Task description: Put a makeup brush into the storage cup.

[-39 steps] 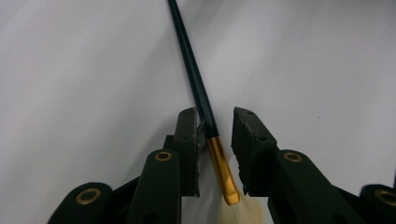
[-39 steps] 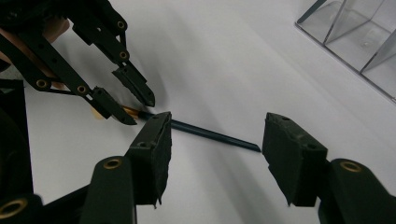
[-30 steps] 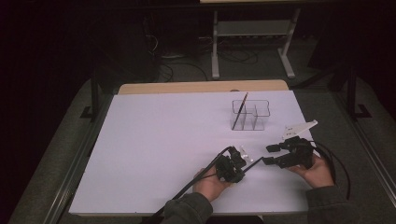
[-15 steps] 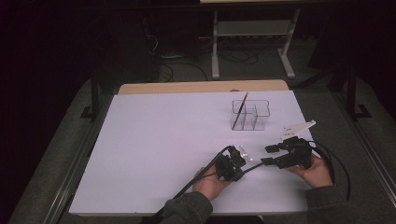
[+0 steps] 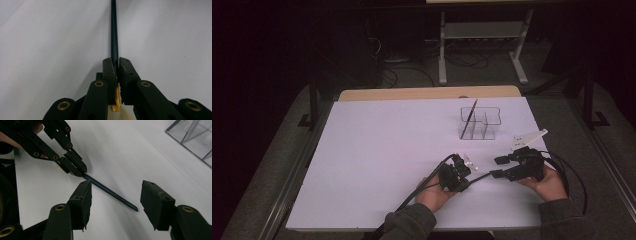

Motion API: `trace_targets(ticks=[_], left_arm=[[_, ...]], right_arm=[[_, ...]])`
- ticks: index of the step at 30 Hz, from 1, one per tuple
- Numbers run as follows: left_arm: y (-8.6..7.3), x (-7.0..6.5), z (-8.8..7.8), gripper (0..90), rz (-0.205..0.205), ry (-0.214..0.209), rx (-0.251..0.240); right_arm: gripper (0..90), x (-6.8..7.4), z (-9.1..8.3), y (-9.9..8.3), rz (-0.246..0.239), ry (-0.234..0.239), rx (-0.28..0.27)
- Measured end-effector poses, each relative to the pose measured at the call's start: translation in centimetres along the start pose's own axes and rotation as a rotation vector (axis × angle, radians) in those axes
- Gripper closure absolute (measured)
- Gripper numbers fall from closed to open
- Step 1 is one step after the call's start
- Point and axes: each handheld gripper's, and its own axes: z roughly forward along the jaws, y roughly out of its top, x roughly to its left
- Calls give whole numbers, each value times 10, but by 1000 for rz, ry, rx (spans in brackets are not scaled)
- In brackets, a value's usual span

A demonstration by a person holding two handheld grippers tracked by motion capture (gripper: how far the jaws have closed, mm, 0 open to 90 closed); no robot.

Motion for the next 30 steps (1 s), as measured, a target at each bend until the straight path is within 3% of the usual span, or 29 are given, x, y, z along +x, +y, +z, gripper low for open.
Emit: trace_targets(ticks=[15, 30], left_arm=[[-17, 11, -25, 842, -24, -6, -52], [-40, 23, -58, 842, -17, -18, -54]], right_arm=[[410, 13, 0, 17, -50, 16, -10], [404, 30, 8, 42, -102, 59, 12]])
